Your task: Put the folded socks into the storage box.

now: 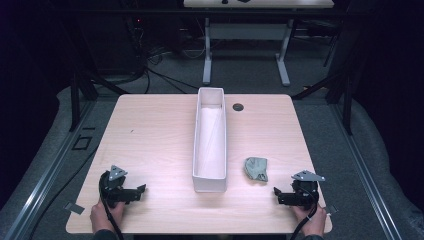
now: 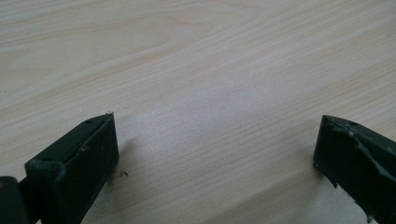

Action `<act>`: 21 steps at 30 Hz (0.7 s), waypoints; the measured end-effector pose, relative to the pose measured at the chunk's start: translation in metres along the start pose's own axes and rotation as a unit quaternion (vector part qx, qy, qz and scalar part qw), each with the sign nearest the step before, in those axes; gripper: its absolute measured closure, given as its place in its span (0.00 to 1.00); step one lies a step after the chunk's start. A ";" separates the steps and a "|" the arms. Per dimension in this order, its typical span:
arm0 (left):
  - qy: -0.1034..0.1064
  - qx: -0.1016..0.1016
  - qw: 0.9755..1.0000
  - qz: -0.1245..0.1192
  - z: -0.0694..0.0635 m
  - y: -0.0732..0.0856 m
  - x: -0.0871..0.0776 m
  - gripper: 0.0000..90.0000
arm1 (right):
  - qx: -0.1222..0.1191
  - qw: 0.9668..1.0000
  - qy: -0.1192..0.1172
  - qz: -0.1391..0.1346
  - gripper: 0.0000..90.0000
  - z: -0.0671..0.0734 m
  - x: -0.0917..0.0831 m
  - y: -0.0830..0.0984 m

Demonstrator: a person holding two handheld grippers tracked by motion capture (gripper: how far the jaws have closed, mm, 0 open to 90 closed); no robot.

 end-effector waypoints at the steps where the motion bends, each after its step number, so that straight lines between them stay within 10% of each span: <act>1: 0.000 0.000 1.000 0.000 0.000 0.000 0.000 0.00 | 0.000 1.000 0.000 0.000 0.04 0.000 0.000 0.000; 13: 0.000 0.001 1.000 0.000 0.000 0.000 0.000 0.00 | -0.002 1.000 0.001 0.030 0.11 -0.003 -0.002 -0.003; 21: 0.000 0.001 1.000 -0.001 0.000 0.000 0.000 0.00 | 0.015 0.998 -0.047 0.049 0.15 -0.002 -0.025 -0.021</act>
Point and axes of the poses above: each handheld gripper's, and its own axes: x roughly forward along the jaws, y roughly out of its underside, z roughly to its left, the point moved 9 cm from there along x, roughly forward along the jaws, and after that the axes turned 12 degrees about y, right-handed, at the moved point
